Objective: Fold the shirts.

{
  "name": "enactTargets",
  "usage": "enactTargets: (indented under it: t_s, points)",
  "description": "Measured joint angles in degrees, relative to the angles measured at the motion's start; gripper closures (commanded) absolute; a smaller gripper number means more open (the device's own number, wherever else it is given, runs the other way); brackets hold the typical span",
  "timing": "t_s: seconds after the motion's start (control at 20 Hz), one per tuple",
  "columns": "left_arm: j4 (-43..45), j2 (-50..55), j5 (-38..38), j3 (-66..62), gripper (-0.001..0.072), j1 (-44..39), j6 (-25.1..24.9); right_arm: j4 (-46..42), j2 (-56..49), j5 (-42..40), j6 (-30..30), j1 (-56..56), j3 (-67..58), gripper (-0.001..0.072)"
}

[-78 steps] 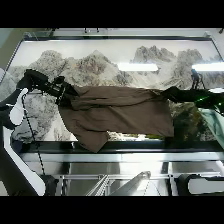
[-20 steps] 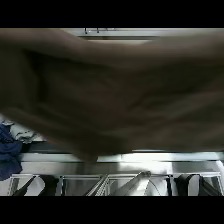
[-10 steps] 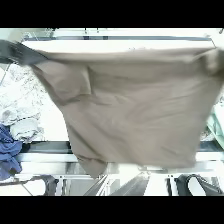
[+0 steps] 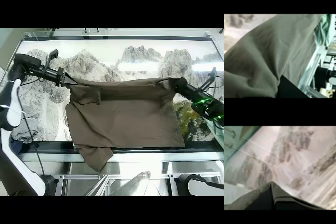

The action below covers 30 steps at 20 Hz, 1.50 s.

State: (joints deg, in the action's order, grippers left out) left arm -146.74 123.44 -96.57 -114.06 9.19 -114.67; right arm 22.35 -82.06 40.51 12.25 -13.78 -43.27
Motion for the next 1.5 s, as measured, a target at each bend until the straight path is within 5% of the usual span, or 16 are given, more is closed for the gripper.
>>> enactTargets:
  t_s: [0.3,0.75,1.0,1.05,1.1,1.15,1.2,1.25,1.5]
  points:
    - [-1.79,2.10,-2.86,1.84,0.0686,0.72,4.39,-0.42,-3.93,3.43,-0.68,-4.92,-3.39,0.0689]
    - [-2.75,-7.04,-6.32,22.77,0.0686,-2.08,5.20,-32.02,-4.13,13.84,19.41,-13.55,-3.76,0.0689]
    - [-0.07,-9.86,-3.34,32.50,0.0691,-1.92,5.22,-41.44,-4.15,16.48,24.22,-14.12,-3.78,0.0685]
    - [0.28,-10.08,-2.54,33.73,0.0689,-1.70,5.22,-42.10,-4.15,16.74,24.44,-14.14,-3.78,0.0590]
    - [0.50,-10.23,-1.95,34.53,0.0601,-1.53,5.27,-42.60,-4.15,17.09,24.72,-14.16,-3.78,0.0308]
    - [0.72,-10.32,-1.73,35.01,0.0345,-1.38,5.57,-43.01,-4.15,17.53,25.03,-14.23,-3.78,0.0222]
    - [0.87,-10.40,-2.03,35.12,0.0138,-1.27,5.99,-43.45,-4.07,18.18,25.29,-14.36,-3.78,0.0222]
    - [0.96,-10.58,-3.04,35.06,0.0071,-1.18,6.99,-44.00,-3.72,19.21,25.77,-14.67,-3.78,0.0223]
    - [3.98,-17.94,-3.15,40.30,0.0071,-0.22,10.80,-57.37,2.73,23.06,36.87,-18.67,-3.82,0.0222]
